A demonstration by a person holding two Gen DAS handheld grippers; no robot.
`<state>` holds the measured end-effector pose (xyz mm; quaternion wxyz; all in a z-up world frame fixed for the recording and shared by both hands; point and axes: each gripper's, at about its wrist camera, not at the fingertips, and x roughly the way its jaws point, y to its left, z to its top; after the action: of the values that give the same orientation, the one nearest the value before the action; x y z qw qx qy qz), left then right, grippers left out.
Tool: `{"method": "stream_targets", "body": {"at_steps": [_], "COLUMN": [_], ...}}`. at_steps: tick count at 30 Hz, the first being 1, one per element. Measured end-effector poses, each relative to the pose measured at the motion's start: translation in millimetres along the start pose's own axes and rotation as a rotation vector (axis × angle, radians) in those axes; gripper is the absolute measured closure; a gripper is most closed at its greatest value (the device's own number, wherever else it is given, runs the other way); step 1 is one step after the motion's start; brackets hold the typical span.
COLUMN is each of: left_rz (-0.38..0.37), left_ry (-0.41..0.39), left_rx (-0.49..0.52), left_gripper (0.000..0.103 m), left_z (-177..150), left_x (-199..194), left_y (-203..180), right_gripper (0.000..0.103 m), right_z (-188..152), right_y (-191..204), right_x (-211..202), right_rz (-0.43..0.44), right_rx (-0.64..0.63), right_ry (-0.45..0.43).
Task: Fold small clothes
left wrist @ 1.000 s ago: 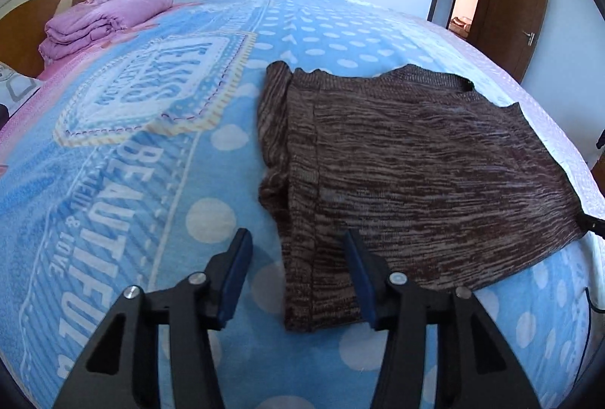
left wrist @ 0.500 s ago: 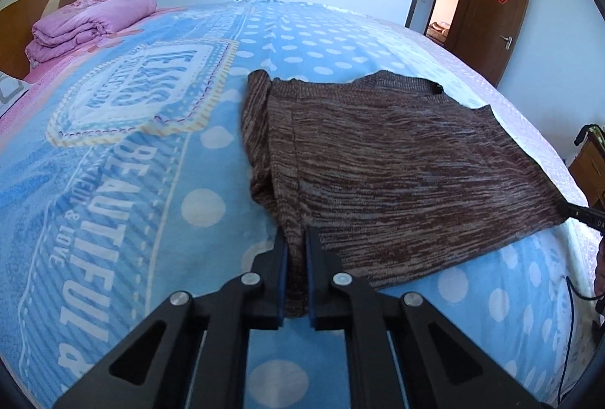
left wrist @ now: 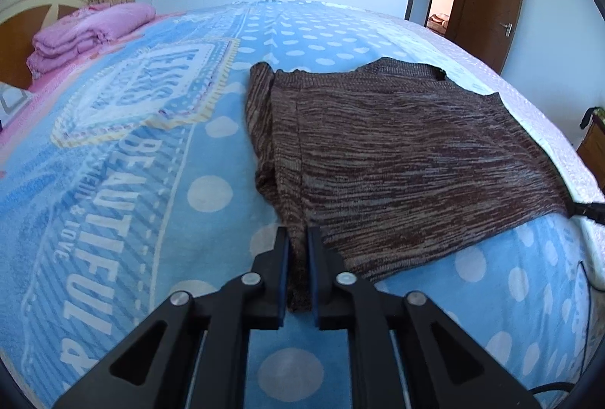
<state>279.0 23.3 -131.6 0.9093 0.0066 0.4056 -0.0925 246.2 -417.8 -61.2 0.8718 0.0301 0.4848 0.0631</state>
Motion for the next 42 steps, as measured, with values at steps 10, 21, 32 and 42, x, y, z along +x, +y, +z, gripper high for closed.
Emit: {"method": "stream_targets", "body": {"at_steps": [10,21,32,42], "left_rz": [0.103,0.144,0.120,0.115], "left_ry": [-0.094,0.006,-0.011,-0.011], "left_rx": [-0.021,0.004,-0.016,-0.065], "left_gripper": [0.040,0.032,0.030,0.008], "left_z": [15.0,6.3,2.9,3.0], "left_x": [-12.7,20.5,18.8,15.4], "left_y": [-0.9,-9.2,-6.1,2.4], "right_gripper": [0.063,0.065,0.064,0.058], "right_z": [50.9,144.1,172.0,152.6], "right_y": [59.4,128.6,138.1,169.6], "right_x": [-2.7,139.5,131.2,143.4], "right_rz": [0.039,0.198,0.107,0.040], "right_rx": [-0.125,-0.044,-0.064,-0.183], "right_ry": [-0.145,0.038,-0.095,-0.028]}}
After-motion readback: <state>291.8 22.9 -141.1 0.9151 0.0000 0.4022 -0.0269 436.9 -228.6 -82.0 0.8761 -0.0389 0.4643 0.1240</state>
